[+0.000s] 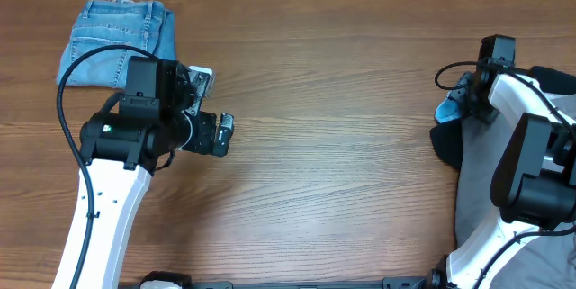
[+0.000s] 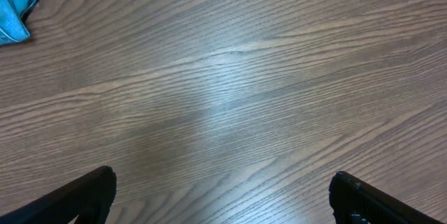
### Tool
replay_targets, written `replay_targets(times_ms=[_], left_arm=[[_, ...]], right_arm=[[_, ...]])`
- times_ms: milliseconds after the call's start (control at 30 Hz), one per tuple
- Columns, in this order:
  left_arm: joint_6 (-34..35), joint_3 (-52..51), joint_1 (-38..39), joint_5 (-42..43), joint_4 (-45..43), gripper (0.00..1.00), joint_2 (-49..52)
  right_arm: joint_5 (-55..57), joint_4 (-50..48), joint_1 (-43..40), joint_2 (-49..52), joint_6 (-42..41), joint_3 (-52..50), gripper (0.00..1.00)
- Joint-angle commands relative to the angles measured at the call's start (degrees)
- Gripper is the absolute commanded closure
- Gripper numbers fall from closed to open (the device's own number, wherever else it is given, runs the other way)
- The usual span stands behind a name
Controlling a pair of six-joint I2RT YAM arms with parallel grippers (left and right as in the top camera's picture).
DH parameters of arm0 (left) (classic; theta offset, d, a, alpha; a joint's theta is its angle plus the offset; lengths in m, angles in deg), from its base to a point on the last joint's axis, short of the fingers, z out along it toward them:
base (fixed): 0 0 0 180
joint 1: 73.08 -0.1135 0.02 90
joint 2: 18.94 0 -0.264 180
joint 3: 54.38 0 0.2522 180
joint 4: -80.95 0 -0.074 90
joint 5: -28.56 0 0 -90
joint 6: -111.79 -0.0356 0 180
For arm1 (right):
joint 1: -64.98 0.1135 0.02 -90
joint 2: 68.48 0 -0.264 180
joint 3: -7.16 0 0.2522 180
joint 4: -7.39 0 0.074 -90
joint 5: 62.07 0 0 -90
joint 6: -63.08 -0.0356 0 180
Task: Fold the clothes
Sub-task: 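Move the right gripper to the grey shorts pile and grasp its edge, then pull the grey shorts with the right gripper toward the table center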
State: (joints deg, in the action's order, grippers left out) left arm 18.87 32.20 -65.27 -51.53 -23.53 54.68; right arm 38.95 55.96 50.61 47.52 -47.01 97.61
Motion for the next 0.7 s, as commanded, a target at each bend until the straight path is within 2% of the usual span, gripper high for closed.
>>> replay_targets(times_ms=[0, 200, 300, 433, 500, 600, 667], left_arm=[[0.8, 1.2, 0.1, 1.1, 0.0, 0.0, 0.4], [0.8, 1.2, 0.1, 1.1, 0.0, 0.0, 0.5], [0.8, 1.2, 0.1, 1.1, 0.0, 0.0, 0.5], [0.8, 1.2, 0.1, 1.1, -0.2, 0.0, 0.5], [0.8, 1.2, 0.1, 1.1, -0.3, 0.0, 0.5], [0.8, 1.2, 0.1, 1.1, -0.7, 0.0, 0.5], [0.8, 1.2, 0.1, 1.1, -0.6, 0.0, 0.5]], right_arm=[[-2.5, -0.2, 0.5, 0.0, 3.5, 4.1, 0.39], [-0.6, 5.4, 0.5, -1.2, 3.4, 9.3, 0.37], [-0.6, 7.4, 0.5, -1.6, 3.4, 10.0, 0.25], [-3.6, 6.8, 0.8, -1.6, 3.8, 10.0, 0.22], [-7.4, 5.4, 1.2, -1.6, 5.6, 9.9, 0.22], [-4.3, 4.0, 2.4, -0.9, 5.4, 9.8, 0.23], [-0.3, 4.1, 3.0, 0.1, 5.1, 9.8, 0.31]])
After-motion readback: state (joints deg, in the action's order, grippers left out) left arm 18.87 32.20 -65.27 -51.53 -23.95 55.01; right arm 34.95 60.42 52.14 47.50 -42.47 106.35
